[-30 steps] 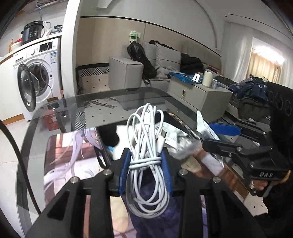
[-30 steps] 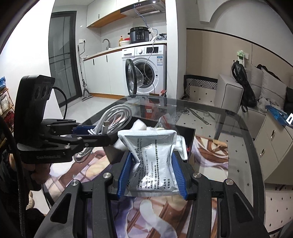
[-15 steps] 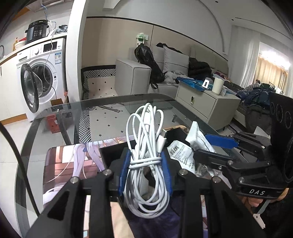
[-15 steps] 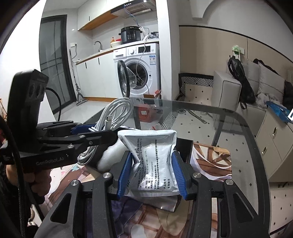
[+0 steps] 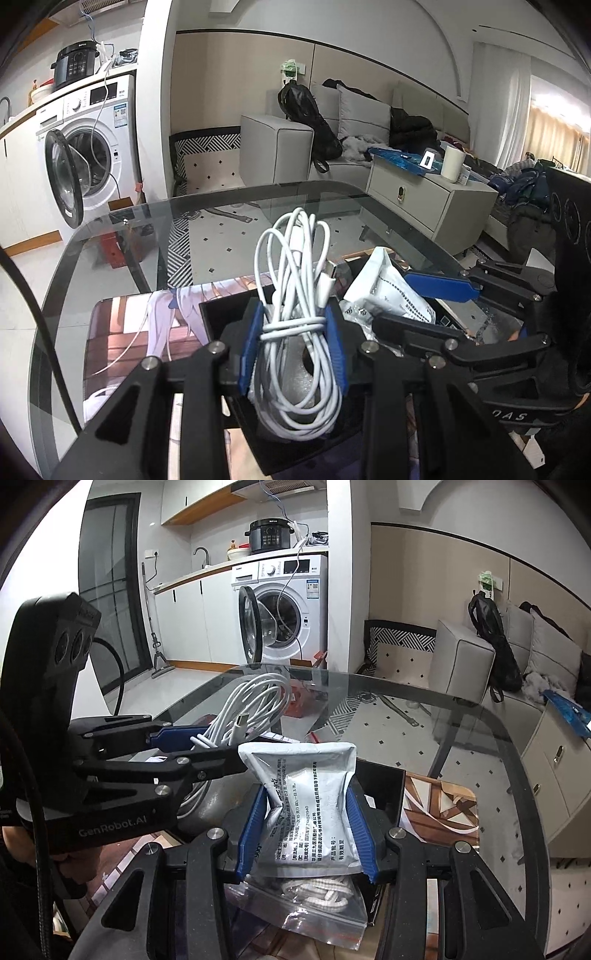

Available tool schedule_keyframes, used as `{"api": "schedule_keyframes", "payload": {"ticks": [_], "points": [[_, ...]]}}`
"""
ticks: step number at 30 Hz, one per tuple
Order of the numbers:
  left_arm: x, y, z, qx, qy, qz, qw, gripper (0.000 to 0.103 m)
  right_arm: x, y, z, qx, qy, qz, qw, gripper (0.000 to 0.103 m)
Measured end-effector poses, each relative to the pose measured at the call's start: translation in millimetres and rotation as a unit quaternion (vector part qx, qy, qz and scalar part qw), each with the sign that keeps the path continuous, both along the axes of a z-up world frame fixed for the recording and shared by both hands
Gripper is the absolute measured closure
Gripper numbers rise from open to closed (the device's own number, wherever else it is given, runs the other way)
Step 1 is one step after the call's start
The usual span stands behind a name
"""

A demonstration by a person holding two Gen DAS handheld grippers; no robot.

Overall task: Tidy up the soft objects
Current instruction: 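Carry the cable and medicine packet over the black box with both tools, then open the right tool to drop the packet while the left tool lowers the cable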

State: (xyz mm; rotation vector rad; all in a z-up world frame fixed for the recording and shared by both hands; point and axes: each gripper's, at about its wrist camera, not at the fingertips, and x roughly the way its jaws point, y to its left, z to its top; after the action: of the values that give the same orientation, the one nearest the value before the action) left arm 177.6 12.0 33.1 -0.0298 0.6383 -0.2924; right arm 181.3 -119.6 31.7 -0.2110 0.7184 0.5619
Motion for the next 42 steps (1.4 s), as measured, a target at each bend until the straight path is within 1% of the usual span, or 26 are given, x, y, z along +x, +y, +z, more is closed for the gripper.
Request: {"api": "schedule_keyframes", "payload": {"ticks": [16, 23, 29, 31, 37, 42], "points": [[3.6, 7.2, -6.9, -0.005, 0.006, 0.002, 1.0000, 0.071, 8.3, 8.0, -13.8, -0.034, 0.006, 0.011, 0.999, 0.058], [3.1, 3.4, -7.4, -0.004, 0.005, -0.010, 0.9999, 0.071, 13.7, 7.7, -17.7, -0.039, 0.006, 0.006, 0.999, 0.058], [0.6, 0.4, -8.2, -0.002, 0.003, -0.012, 0.9999, 0.071, 15.2, 4.6, -16.5, -0.045, -0.001, 0.001, 0.999, 0.058], [-0.4, -1.9, -8.5, 0.005, 0.000, -0.014, 0.9999, 0.071, 14.0, 4.2, -15.1, -0.051, -0.010, 0.002, 0.999, 0.058], [-0.6, -6.6, -8.0, 0.012, -0.001, -0.021, 0.9997, 0.071, 16.5, -1.0, -14.0, -0.040, -0.006, 0.002, 0.999, 0.058], [-3.0, -10.8, -10.8, 0.015, -0.005, -0.028, 0.9995, 0.071, 14.2, -5.6, -11.5, -0.036, -0.014, 0.010, 0.999, 0.057]]}}
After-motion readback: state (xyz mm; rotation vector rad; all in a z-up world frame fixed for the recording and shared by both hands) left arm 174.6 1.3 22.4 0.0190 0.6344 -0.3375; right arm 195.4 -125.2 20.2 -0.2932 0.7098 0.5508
